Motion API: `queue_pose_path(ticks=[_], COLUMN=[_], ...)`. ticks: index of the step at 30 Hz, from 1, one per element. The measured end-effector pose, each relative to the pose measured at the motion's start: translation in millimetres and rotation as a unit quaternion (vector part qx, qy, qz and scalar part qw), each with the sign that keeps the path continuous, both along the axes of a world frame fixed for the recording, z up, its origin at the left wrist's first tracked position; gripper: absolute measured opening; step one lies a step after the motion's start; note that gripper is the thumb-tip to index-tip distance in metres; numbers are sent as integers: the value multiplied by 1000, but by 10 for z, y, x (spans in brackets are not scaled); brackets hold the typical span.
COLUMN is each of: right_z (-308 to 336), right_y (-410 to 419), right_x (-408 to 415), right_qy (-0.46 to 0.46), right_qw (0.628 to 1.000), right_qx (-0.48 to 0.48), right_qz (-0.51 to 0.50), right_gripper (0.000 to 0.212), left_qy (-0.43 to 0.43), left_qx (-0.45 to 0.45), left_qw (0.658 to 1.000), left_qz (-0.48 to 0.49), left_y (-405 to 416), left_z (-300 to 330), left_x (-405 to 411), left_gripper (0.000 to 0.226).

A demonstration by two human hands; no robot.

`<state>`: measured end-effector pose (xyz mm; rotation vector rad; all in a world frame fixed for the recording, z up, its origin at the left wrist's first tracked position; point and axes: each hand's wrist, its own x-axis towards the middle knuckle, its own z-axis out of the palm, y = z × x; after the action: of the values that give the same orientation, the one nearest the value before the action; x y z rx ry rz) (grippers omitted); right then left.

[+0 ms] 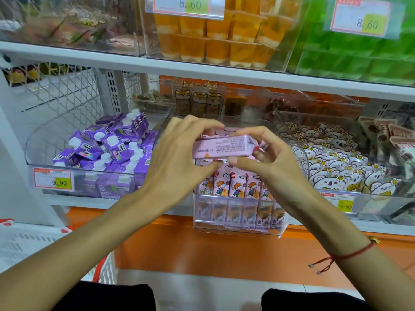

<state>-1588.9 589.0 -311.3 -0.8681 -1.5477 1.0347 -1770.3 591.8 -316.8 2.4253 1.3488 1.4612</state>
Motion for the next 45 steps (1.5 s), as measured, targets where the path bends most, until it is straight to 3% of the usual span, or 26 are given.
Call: queue_pose_path(ticks=[3,8,10,12,14,16,20,23,26,29,34,38,42,45], right_z=[-19,-19,-10,-16,-59,-139,-312,-368,-390,-381,-377,-373,-369,-367], right_y=[15,4,14,39,84,152,298,373,420,420,353,318,286,262], right_x=[24,10,-4,-16,-45,-92,-182,-237,-265,-273,-183,-146,-128,-94], right_qy=[-3,25,64,57,-29,-172,-455,-550,-577,-571,-473,-454,-427,-412], right_qw=[1000,1000,998,998,996,975,867,806,786,790,859,871,886,897], right_qx=[16,-4,-20,-18,-1,46,149,172,179,184,154,149,146,131], right_qz=[12,18,12,-26,-88,-134,-137,-133,-134,-128,-117,-112,-107,-94], right_gripper=[37,48,61,61,47,31,27,31,42,42,32,33,34,35], left_qy=[9,-1,-50,-173,-272,-297,-264,-248,-247,-240,-221,-204,-75,104], left_qx=[0,-18,-54,-123,-147,-136,-117,-119,-119,-123,-95,-105,-83,-88], left_qw=[1000,1000,997,976,948,941,952,954,952,952,963,967,991,991], left_qz=[-12,-19,-25,-53,-77,-92,-106,-118,-133,-144,-121,-112,-76,5], left_y=[1,3,13,38,90,120,171,207,235,258,294,337,376,414], left_z=[-3,-25,-27,-20,-20,-10,-44,-69,-62,-62,-47,-38,-13,-63], left_x=[-8,-16,-10,-1,-27,-69,-100,-86,-90,-96,-152,-204,-218,-177], left_gripper=[38,35,33,35,37,42,42,35,35,36,42,56,42,28])
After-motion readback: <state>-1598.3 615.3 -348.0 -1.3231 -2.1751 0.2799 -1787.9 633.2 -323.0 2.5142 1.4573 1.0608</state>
